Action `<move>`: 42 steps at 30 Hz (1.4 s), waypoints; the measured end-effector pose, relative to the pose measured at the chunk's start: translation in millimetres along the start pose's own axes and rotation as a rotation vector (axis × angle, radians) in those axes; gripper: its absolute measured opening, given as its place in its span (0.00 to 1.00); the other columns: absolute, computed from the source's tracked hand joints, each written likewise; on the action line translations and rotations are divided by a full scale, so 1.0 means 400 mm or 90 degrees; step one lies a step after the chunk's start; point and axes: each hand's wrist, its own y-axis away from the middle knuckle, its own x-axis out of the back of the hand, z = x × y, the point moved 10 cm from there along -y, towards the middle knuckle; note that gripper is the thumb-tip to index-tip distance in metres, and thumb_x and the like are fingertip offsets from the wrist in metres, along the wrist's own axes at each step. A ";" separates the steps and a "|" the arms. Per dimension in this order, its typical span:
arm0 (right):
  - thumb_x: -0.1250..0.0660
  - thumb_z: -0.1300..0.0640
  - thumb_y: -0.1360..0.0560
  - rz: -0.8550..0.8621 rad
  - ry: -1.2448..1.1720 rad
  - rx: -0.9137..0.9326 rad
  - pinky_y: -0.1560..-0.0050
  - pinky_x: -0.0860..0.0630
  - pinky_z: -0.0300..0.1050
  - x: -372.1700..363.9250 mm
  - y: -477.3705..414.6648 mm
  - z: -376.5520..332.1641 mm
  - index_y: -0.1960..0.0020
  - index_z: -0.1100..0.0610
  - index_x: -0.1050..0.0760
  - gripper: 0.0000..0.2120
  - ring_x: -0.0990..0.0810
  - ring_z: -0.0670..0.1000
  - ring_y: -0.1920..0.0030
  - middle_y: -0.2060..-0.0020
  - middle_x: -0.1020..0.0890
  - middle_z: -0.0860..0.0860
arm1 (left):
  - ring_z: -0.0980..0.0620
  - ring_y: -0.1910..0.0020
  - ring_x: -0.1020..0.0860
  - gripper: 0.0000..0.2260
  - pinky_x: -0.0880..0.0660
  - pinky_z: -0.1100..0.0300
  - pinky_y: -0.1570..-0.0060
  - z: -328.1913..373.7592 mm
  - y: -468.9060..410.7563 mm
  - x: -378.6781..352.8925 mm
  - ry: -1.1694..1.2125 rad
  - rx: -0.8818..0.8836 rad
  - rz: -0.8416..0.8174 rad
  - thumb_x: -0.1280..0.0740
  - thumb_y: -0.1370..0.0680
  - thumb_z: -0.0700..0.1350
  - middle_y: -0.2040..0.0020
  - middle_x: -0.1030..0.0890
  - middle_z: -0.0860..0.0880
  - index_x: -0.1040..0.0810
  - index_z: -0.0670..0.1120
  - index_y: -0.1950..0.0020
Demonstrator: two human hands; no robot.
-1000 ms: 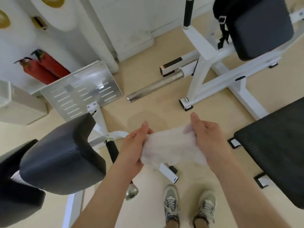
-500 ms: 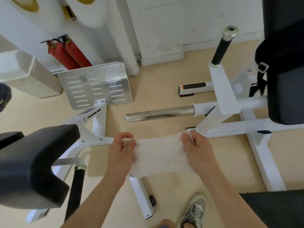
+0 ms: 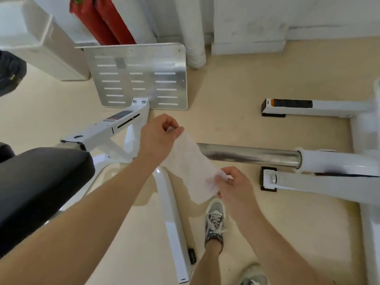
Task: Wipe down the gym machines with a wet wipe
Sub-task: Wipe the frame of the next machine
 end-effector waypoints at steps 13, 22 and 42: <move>0.37 0.61 0.23 0.013 -0.062 -0.269 0.55 0.21 0.47 -0.143 -0.205 0.192 0.48 0.53 0.24 0.07 0.18 0.52 0.54 0.54 0.17 0.52 | 0.46 0.30 0.34 0.39 0.43 0.49 0.28 -0.159 -0.025 -0.330 -0.548 -0.271 -0.356 0.32 0.28 0.62 0.28 0.33 0.46 0.43 0.46 0.24; 0.37 0.66 0.24 0.122 0.161 -0.039 0.61 0.32 0.22 0.095 -0.159 0.082 0.54 0.48 0.23 0.13 0.23 0.35 0.55 0.55 0.19 0.41 | 0.49 0.53 0.24 0.15 0.36 0.59 0.61 -0.139 -0.059 -0.367 -0.700 -0.362 -0.390 0.32 0.25 0.44 0.50 0.23 0.49 0.34 0.46 0.42; 0.35 0.70 0.30 0.329 0.500 0.122 0.34 0.33 0.56 0.237 -0.155 0.030 0.30 0.55 0.34 0.30 0.39 0.55 0.31 0.29 0.35 0.54 | 0.50 0.72 0.26 0.19 0.39 0.61 0.70 -0.066 -0.029 -0.432 -0.671 -0.377 -0.339 0.23 0.41 0.47 0.69 0.25 0.51 0.28 0.46 0.58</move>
